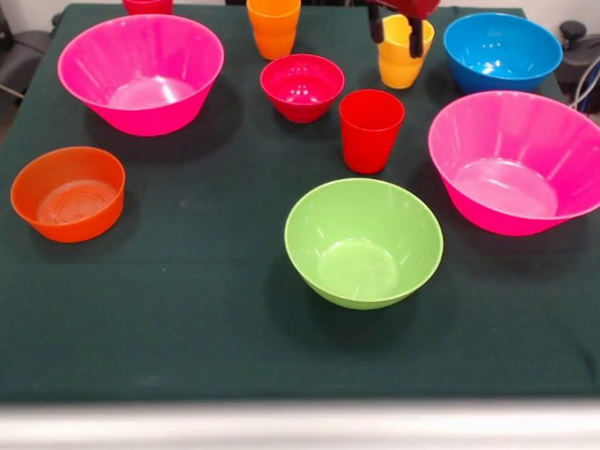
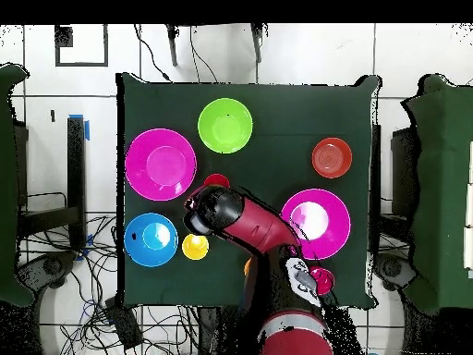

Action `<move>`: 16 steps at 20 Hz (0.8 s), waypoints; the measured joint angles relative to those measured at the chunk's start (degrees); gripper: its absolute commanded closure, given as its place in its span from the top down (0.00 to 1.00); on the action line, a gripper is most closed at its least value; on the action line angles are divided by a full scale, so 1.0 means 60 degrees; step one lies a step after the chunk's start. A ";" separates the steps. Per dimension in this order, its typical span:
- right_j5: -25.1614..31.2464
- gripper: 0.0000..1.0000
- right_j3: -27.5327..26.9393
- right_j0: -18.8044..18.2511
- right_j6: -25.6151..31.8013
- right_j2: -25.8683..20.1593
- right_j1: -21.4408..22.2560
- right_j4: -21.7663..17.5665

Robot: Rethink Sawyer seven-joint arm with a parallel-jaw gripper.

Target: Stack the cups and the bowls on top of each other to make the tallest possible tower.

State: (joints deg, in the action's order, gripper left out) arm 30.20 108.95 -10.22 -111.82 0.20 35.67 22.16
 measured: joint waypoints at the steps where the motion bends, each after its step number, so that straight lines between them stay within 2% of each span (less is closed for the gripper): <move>1: 0.0000 1.00 0.0028 0.0003 0.0000 -0.0029 0.0000 0.0000; 16: 0.0000 1.00 0.0546 0.0558 0.0000 -0.0129 0.0149 0.0002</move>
State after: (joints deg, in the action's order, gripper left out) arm 30.20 112.23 -6.87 -111.82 -0.58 36.57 22.17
